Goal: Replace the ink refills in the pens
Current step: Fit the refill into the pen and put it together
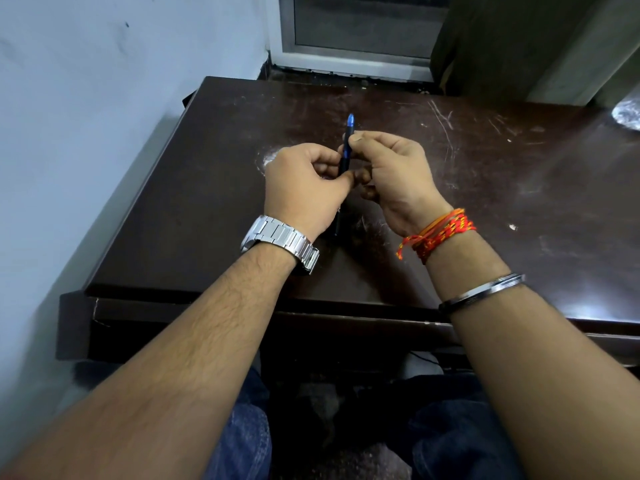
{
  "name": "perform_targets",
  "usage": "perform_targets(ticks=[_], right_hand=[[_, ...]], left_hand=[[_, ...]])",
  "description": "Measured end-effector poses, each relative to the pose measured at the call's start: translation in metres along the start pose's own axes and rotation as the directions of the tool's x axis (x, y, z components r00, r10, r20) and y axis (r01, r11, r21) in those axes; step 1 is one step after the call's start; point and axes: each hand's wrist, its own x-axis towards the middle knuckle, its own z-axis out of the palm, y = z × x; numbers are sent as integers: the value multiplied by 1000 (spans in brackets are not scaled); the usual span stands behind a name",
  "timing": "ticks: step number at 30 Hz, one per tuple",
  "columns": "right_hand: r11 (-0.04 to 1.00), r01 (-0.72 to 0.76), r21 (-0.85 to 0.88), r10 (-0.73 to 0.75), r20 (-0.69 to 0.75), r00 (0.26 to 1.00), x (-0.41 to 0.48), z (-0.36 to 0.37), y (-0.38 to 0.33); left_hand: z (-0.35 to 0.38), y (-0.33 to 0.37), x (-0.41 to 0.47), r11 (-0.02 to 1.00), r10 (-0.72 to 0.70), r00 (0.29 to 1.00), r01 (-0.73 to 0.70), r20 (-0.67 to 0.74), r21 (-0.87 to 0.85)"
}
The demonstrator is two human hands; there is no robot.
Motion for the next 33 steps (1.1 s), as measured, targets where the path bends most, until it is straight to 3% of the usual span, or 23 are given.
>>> perform_targets(ticks=[22, 26, 33], right_hand=[[995, -97, -10, 97, 10, 995, 2, 2, 4], [997, -54, -54, 52, -34, 998, 1, -2, 2], [999, 19, 35, -17, -55, 998, 0, -1, 3]], left_hand=[[2, -2, 2, 1000, 5, 1000, -5, -15, 11], [2, -1, 1, 1000, 7, 1000, -7, -16, -3], [1, 0, 0, 1000, 4, 1000, -4, -16, -3]])
